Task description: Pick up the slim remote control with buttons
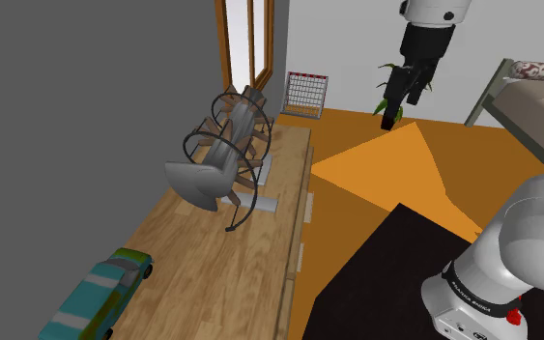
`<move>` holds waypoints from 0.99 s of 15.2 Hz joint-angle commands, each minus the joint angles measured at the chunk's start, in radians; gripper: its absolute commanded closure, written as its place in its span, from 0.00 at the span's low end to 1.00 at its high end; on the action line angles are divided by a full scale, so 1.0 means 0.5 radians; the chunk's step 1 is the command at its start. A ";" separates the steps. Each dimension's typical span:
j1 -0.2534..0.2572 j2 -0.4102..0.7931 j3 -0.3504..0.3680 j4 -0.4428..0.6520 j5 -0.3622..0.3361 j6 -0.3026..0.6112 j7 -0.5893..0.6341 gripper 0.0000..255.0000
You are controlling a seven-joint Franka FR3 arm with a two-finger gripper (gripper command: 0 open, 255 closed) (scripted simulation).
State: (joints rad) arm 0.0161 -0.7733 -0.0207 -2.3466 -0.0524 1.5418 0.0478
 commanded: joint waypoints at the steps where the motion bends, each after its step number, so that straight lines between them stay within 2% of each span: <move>1: 0.000 0.000 0.000 0.000 0.000 0.000 0.000 0.00; 8: 0.065 0.321 -0.003 -0.157 0.015 0.492 -0.079 0.00; 15: 0.129 0.753 0.004 -0.178 0.035 0.960 -0.162 0.00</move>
State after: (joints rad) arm 0.0758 -0.4373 -0.0193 -2.4416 -0.0367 1.9841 -0.0271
